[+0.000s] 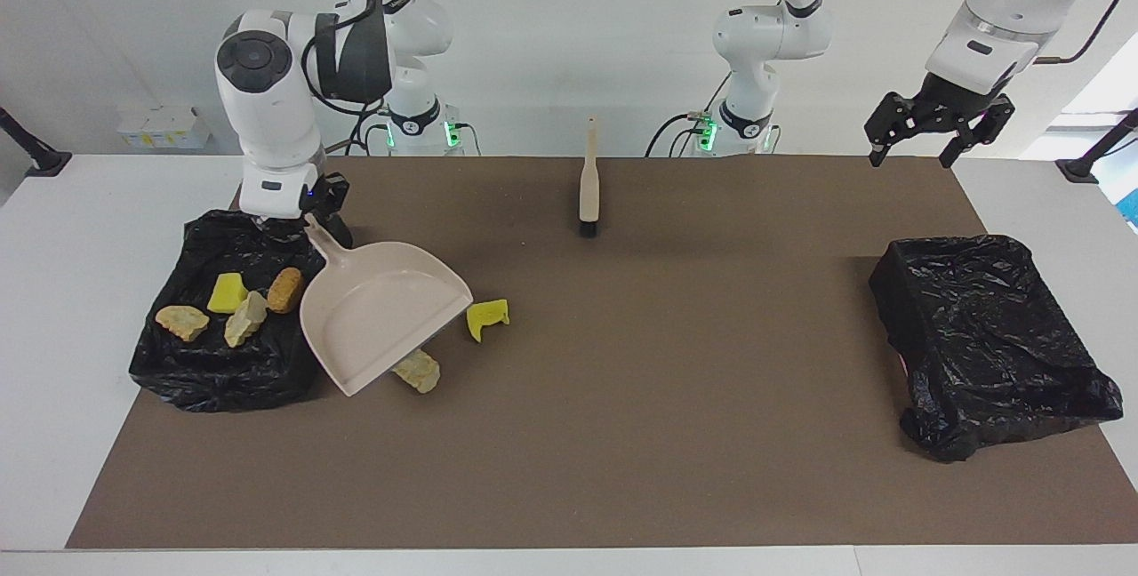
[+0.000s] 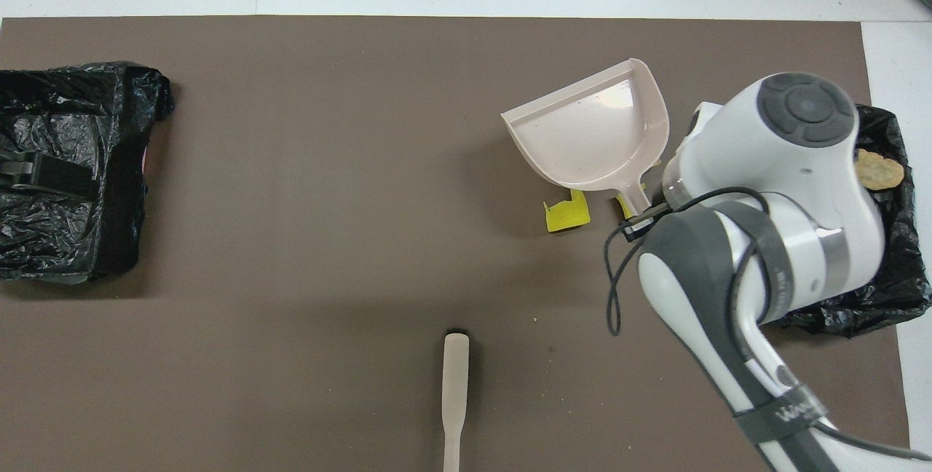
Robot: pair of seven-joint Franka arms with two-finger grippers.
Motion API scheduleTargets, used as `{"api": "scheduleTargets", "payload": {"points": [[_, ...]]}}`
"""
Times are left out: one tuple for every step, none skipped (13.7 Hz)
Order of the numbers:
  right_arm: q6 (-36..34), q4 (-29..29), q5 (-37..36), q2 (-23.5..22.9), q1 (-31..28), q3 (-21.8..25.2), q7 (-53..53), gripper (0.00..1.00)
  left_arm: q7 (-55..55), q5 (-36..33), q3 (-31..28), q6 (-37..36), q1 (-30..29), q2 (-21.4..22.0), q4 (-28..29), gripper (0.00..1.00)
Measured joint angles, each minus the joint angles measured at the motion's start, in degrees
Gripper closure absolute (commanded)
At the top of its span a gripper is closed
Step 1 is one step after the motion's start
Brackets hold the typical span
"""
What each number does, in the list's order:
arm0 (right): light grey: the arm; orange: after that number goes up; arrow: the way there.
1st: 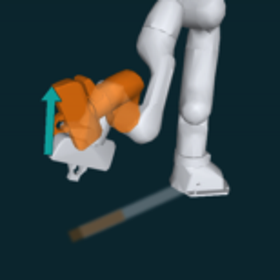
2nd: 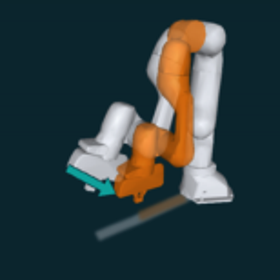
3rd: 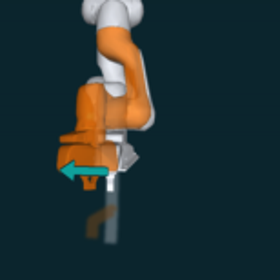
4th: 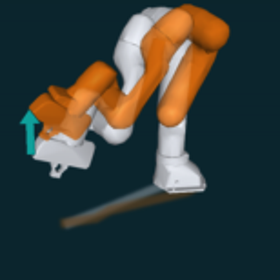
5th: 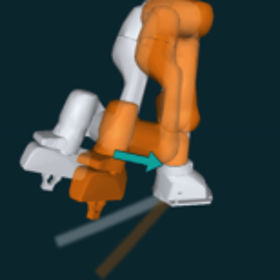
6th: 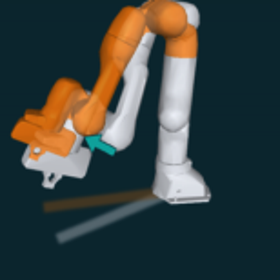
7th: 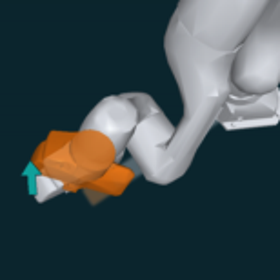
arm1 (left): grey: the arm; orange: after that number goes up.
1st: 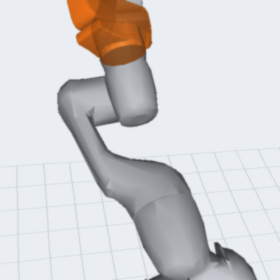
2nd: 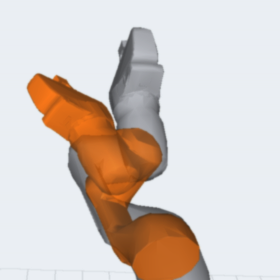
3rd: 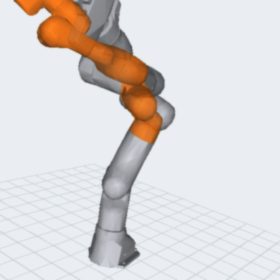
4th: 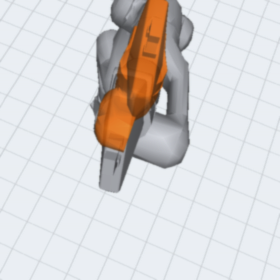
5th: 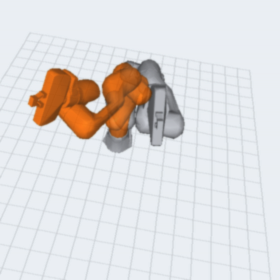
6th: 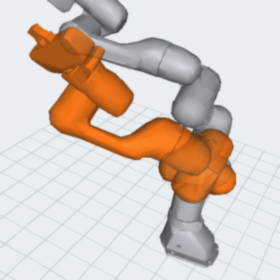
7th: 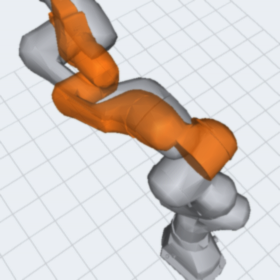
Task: Sweep and dump trash in bin
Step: 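Bring the dustpan back and set it on the table with the right gripper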
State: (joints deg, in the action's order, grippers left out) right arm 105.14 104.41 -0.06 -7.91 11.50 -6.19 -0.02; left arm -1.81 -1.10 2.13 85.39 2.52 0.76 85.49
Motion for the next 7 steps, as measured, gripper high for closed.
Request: {"api": "scheduleTargets", "payload": {"points": [[1.84,-0.33,0.06,-1.3,2.01,0.01,4.9,1.0,0.0,0.0,-0.03,-0.03,-0.01,0.0,0.04,0.0],[3.51,-0.99,0.06,-3.0,4.2,0.01,9.43,1.0,0.0,0.0,-0.07,-0.04,-0.01,0.0,0.1,0.0],[4.34,-2.14,0.06,-4.92,6.28,0.01,13.11,1.0,0.0,0.0,-0.1,-0.04,-0.02,0.0,0.14,0.0],[4.71,-3.89,0.06,-7.14,8.29,0.04,16.58,1.0,0.0,0.0,-0.11,-0.04,-0.02,0.0,0.18,0.0],[5.15,-6.16,0.06,-9.76,10.17,0.04,19.87,1.0,-0.01,0.0,-0.11,-0.04,-0.02,0.01,0.24,0.0],[5.38,-8.86,0.06,-12.53,11.69,0.05,22.55,1.0,-0.04,0.0,-0.11,-0.04,-0.02,0.02,0.32,0.0],[5.44,-12.08,0.06,-15.59,12.94,0.06,24.8,1.0,-0.1,0.0,-0.11,-0.04,-0.02,0.1,0.49,0.0]]}}
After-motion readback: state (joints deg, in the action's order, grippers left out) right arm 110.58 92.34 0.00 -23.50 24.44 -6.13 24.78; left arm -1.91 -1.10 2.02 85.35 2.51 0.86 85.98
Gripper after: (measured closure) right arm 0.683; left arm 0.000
